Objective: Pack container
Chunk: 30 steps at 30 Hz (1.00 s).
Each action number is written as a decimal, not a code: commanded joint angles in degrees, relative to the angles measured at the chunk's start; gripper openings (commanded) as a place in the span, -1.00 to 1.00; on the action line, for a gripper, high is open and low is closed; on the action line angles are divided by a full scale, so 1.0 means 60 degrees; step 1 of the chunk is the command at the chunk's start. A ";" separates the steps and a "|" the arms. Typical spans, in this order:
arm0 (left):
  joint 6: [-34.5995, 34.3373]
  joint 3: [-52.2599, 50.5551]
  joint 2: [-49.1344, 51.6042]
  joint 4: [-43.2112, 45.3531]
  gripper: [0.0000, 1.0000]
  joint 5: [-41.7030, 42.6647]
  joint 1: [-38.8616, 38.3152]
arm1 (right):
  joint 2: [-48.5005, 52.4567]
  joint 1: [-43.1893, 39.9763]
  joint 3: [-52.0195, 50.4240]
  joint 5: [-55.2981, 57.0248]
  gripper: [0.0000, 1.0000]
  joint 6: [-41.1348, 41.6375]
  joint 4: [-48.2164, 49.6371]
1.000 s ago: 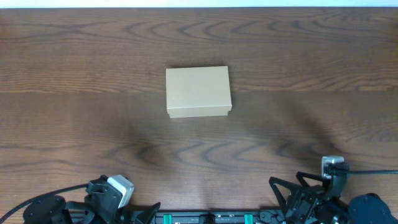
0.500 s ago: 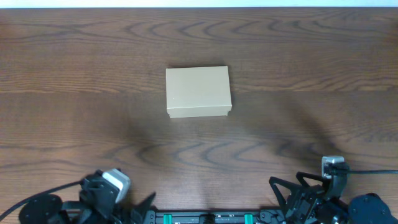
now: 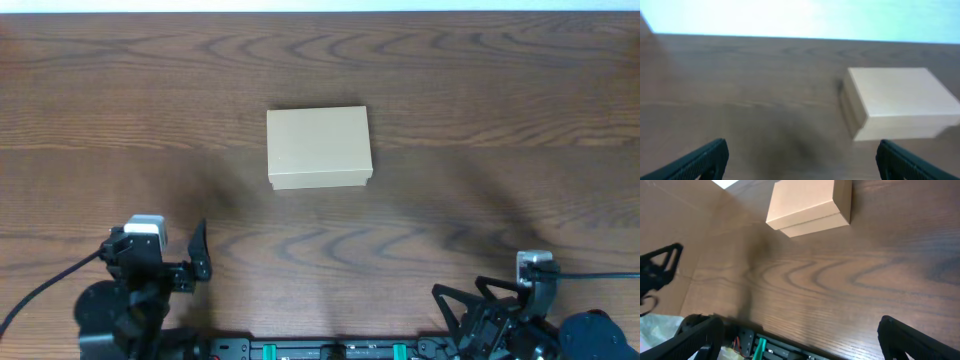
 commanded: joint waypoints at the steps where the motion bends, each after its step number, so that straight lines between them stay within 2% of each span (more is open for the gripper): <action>1: -0.0922 -0.1049 -0.0747 0.0546 0.91 -0.0827 -0.0018 | -0.0025 0.0073 -0.0007 0.0029 0.99 0.0102 -0.0011; 7: -0.1217 -0.2488 -0.1705 0.0965 0.90 -0.0823 -0.0022 | -0.0025 0.0073 -0.0011 0.0033 0.98 0.0102 -0.0011; 16: -0.1381 -0.3333 -0.1690 0.1049 0.91 -0.0889 -0.0033 | -0.0025 0.0073 -0.0011 0.0033 0.98 0.0102 -0.0011; 21: -0.1377 -0.4116 -0.1690 0.1993 0.90 -0.0820 -0.0047 | -0.0025 0.0073 -0.0007 0.0033 0.99 0.0102 -0.0011; 30: -0.1304 -0.4189 -0.1683 0.2164 0.91 -0.0787 -0.0175 | -0.0025 0.0073 -0.0011 0.0033 0.98 0.0102 -0.0011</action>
